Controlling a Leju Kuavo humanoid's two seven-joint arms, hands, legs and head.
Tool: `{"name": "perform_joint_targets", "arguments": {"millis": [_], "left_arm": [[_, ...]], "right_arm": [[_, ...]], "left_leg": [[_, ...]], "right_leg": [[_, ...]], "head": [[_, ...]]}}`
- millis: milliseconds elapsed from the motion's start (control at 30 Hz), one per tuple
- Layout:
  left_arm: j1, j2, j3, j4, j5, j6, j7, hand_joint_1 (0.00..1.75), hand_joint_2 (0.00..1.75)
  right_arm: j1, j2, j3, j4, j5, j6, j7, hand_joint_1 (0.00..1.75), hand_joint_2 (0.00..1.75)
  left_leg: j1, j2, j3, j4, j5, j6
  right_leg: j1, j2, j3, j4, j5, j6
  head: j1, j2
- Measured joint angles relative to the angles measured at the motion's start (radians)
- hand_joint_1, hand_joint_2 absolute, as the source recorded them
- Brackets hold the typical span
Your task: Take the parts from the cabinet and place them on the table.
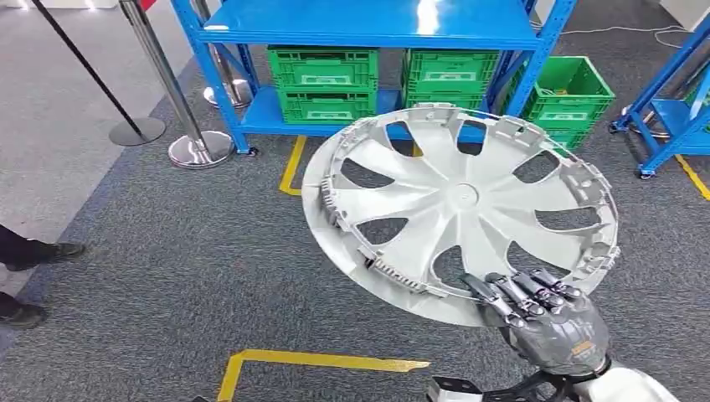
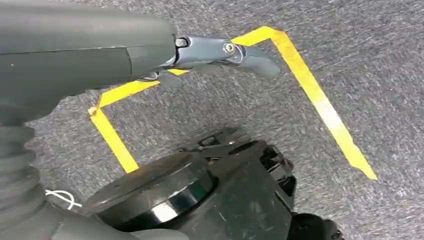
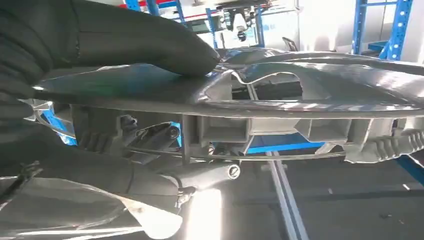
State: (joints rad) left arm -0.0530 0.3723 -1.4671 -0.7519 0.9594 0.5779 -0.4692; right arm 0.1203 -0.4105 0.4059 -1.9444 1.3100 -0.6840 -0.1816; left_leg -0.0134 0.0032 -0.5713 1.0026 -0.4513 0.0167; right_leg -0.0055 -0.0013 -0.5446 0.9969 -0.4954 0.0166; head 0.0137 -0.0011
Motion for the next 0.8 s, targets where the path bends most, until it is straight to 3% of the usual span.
{"name": "perform_joint_targets", "arguments": {"millis": [400,600,667,733,800], "left_arm": [[0.001,-0.003,0.014,0.000,-0.016,-0.005,0.006,0.00,1.75],[0.005,-0.001,0.025,0.001,-0.022,-0.008,0.008,0.00,1.75],[0.005,0.000,0.031,0.001,-0.027,-0.008,0.009,0.00,1.75],[0.005,-0.002,0.033,0.001,-0.033,-0.008,0.010,0.00,1.75],[0.008,-0.003,0.037,0.001,-0.040,-0.008,0.012,0.00,1.75]], "right_arm": [[0.000,0.000,0.000,0.002,-0.050,0.000,-0.001,1.75,1.75],[0.002,0.000,0.001,0.006,-0.090,0.000,0.006,1.75,1.75],[0.002,0.000,0.002,0.006,-0.099,0.000,0.008,1.75,1.75],[0.005,-0.002,0.002,0.006,-0.098,0.000,0.010,1.75,1.75],[0.006,-0.002,0.002,0.006,-0.091,0.000,0.011,1.75,1.75]], "left_leg": [[0.000,0.000,-0.001,0.000,0.000,0.000],[-0.006,0.000,-0.007,0.010,-0.002,0.011],[-0.004,0.002,-0.005,-0.002,0.006,0.020],[0.004,0.015,0.001,-0.025,0.018,0.029],[0.005,0.025,-0.005,-0.023,0.019,0.030]], "right_leg": [[0.000,0.000,0.000,0.000,0.000,0.000],[-0.005,0.000,-0.004,-0.001,0.005,0.008],[-0.004,0.004,-0.004,-0.007,0.010,0.017],[-0.004,0.002,-0.028,0.033,-0.032,0.023],[-0.008,0.002,-0.094,0.181,-0.111,0.030]], "head": [[0.000,0.000],[0.000,0.000],[-0.001,0.000],[0.005,0.000],[0.005,0.000]]}}
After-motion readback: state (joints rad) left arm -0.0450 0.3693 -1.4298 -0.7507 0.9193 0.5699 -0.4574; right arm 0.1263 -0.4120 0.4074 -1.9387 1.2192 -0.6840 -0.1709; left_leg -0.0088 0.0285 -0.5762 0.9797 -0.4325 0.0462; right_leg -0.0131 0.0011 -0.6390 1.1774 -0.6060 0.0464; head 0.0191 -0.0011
